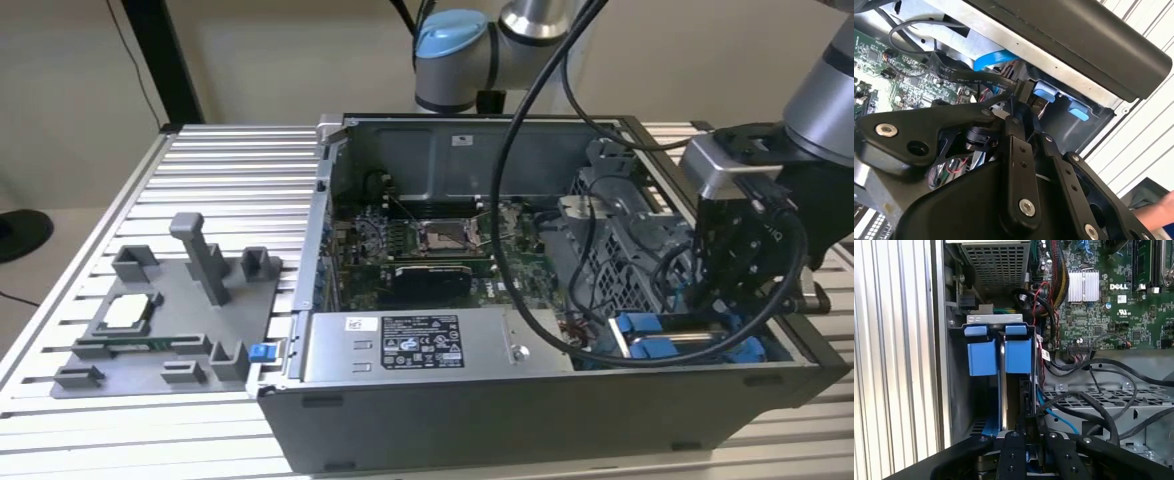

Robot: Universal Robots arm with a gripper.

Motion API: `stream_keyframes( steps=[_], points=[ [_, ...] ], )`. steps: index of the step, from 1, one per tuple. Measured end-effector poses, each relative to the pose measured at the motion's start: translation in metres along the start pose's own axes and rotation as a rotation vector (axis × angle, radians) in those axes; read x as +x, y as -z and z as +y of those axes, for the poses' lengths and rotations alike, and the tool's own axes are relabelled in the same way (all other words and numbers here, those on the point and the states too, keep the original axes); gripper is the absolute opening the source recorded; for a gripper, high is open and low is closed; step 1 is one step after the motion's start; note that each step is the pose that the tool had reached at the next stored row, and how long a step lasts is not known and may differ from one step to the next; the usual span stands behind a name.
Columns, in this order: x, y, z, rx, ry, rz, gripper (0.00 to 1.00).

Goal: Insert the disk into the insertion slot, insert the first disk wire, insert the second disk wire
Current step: 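Insert the first disk wire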

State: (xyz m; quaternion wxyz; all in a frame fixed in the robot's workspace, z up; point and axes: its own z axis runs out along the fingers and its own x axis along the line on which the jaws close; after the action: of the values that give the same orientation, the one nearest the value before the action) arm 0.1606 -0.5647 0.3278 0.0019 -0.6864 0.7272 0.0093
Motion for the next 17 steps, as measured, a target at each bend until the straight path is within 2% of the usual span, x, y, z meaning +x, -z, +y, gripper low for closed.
stream_keyframes(
  steps=[4, 7, 10, 17],
  points=[
    [0.0000, -0.0003, 0.0000, 0.0000, 0.000, -0.0003, 0.00],
    [0.0001, -0.0018, 0.0000, -0.0003, 0.000, -0.0033, 0.00],
    [0.0000, 0.0037, 0.0001, -0.0002, 0.000, -0.0014, 0.00],
    [-0.0005, 0.0347, 0.0004, 0.0000, 0.000, -0.0004, 0.00]
  ],
)
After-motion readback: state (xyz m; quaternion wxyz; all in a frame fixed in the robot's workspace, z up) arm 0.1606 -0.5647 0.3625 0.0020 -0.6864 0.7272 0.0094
